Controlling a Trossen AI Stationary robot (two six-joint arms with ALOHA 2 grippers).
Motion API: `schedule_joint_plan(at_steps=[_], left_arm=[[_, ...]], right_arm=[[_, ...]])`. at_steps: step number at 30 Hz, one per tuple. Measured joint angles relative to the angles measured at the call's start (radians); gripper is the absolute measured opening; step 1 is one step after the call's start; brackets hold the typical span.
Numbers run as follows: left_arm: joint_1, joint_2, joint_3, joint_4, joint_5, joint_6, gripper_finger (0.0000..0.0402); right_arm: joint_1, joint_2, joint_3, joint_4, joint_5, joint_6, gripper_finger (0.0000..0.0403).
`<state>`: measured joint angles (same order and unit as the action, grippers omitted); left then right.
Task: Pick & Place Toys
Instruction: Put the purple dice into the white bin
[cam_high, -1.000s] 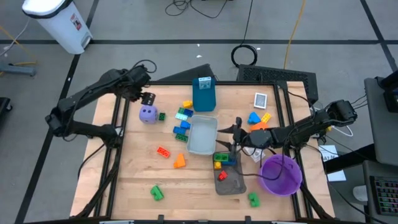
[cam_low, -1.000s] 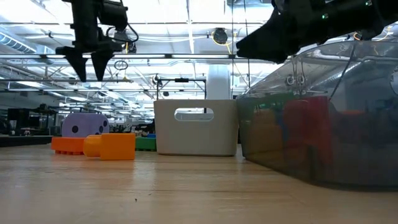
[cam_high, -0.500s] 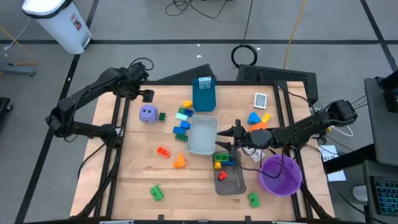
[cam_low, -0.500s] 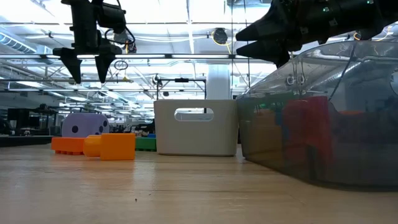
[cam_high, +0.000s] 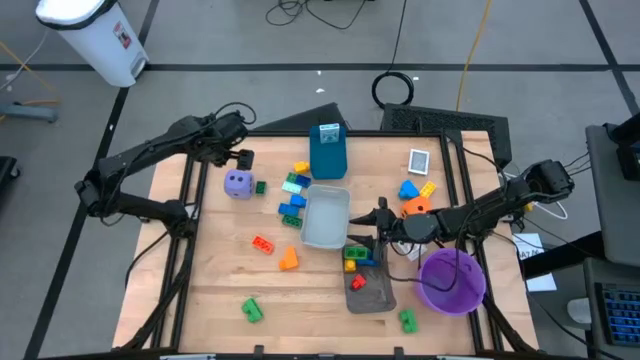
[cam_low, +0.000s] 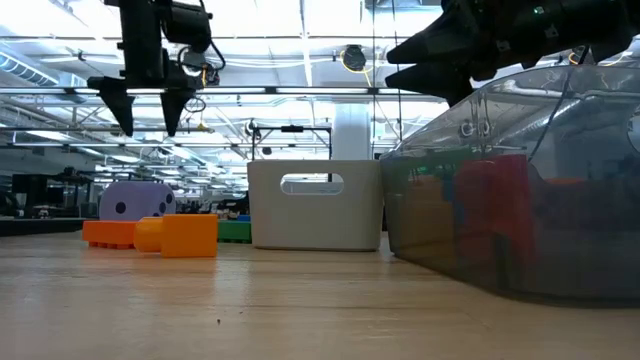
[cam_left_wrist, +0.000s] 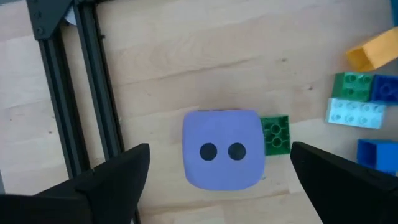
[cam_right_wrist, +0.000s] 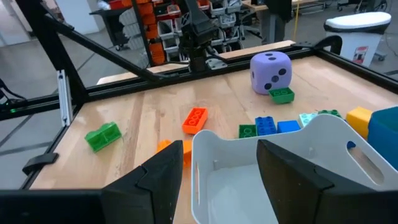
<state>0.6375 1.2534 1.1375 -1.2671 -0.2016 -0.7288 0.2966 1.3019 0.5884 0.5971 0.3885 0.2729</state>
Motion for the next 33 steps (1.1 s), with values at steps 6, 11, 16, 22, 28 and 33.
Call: schedule_joint_plan(at_steps=[6,11,16,22,28,33], left_arm=[[-0.005,0.031,-0.107,0.075,0.041,-0.018,0.0395],[-0.005,0.038,-0.180,0.174,0.069,-0.022,0.0395],[0.001,0.037,-0.232,0.223,0.087,-0.034,0.0395],[0.019,0.034,-0.272,0.233,0.103,-0.041,0.0395],[0.020,0.035,-0.277,0.277,0.130,-0.023,0.0395],[0.021,0.037,-0.278,0.321,0.167,-0.007,0.0395]], right_arm=[[0.000,0.000,0.000,0.005,0.000,0.000,0.0196],[0.000,0.000,0.000,0.005,0.001,0.000,0.0196],[0.000,0.000,0.000,0.005,0.001,0.000,0.0196],[0.000,0.000,0.000,0.005,0.002,0.000,0.0196],[0.000,0.000,0.000,0.005,0.002,-0.001,0.0196],[0.000,0.000,0.000,0.005,0.002,-0.001,0.0196]])
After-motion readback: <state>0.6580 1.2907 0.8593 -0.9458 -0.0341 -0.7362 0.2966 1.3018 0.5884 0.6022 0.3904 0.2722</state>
